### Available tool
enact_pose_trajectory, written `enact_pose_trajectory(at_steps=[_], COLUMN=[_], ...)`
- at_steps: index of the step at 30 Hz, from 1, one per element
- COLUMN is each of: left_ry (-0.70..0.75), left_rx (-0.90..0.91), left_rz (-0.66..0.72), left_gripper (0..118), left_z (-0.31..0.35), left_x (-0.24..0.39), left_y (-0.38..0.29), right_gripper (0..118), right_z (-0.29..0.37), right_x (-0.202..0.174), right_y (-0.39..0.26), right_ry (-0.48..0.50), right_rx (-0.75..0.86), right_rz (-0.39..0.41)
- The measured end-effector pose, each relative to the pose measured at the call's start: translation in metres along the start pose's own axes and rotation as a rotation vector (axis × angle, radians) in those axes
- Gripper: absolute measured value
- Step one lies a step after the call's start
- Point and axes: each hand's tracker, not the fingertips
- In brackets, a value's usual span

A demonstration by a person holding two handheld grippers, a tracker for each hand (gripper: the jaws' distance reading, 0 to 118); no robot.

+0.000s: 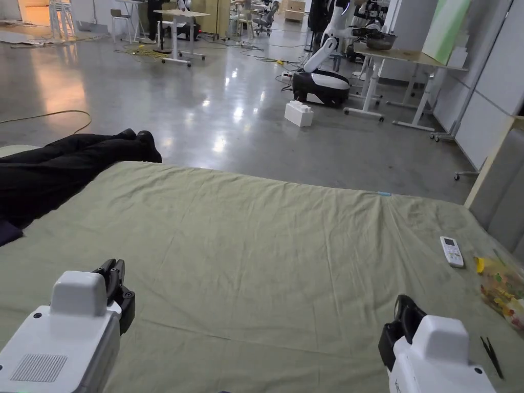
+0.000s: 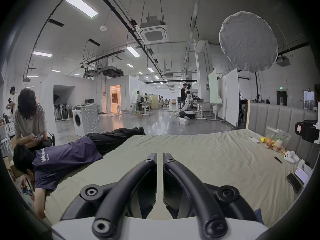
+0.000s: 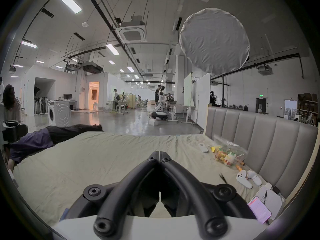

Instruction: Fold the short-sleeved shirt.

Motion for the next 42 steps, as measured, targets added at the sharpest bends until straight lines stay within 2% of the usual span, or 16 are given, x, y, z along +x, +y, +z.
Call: enact_pose_trajectory(at_steps=[3, 7, 10, 13, 17, 20, 23, 25, 27, 28, 30, 33, 38, 42], left_ry=[0.0, 0.009, 0.012, 0.012, 0.011, -0.024, -0.167, -0.285, -0.396, -0.449, -0.524, -0.573, -0.735, -0.752], left_rx=[-0.021, -0.055, -0.078, -0.104, -0.137, -0.188, -0.347, -0.489, -0.624, -0.643, -0.638, -0.737, -0.876, -1.017], left_rz=[-0.004, -0.008, -0.007, 0.005, 0.023, 0.054, 0.155, 0.226, 0.244, 0.238, 0.24, 0.364, 0.583, 0.754], left_gripper=[6, 6, 6, 6, 6, 6, 7, 23, 53, 64, 77, 97, 98, 97], left_z=[0.004, 0.009, 0.014, 0.019, 0.025, 0.024, 0.015, 0.002, -0.01, -0.013, -0.015, -0.029, -0.055, -0.07], left_x=[-0.006, -0.012, -0.015, -0.018, -0.022, -0.026, -0.031, -0.033, -0.03, -0.026, -0.018, -0.014, -0.011, -0.003], left_y=[-0.007, -0.018, -0.027, -0.035, -0.044, -0.052, -0.065, -0.077, -0.09, -0.1, -0.116, -0.138, -0.174, -0.207], right_gripper=[0, 0, 0, 0, 0, 0, 0, 0, 0, 0, 0, 0, 0, 0], right_z=[0.011, 0.024, 0.025, 0.018, 0.002, -0.001, -0.003, -0.004, -0.005, -0.006, -0.004, -0.004, -0.004, -0.002], right_x=[-0.018, -0.058, -0.086, -0.104, -0.108, -0.106, -0.101, -0.097, -0.096, -0.096, -0.097, -0.098, -0.098, -0.1], right_y=[-0.026, -0.077, -0.113, -0.144, -0.177, -0.194, -0.193, -0.192, -0.193, -0.192, -0.192, -0.192, -0.192, -0.192], right_ry=[0.096, 0.239, 0.296, 0.29, 0.238, 0.22, 0.224, 0.228, 0.223, 0.223, 0.222, 0.22, 0.219, 0.219], right_rx=[-0.121, -0.267, -0.35, -0.408, -0.527, -0.524, -0.52, -0.529, -0.536, -0.539, -0.539, -0.54, -0.543, -0.538], right_rz=[-0.002, 0.062, 0.084, 0.114, 0.1, 0.112, 0.097, 0.076, 0.062, 0.062, 0.066, 0.069, 0.075, 0.093])
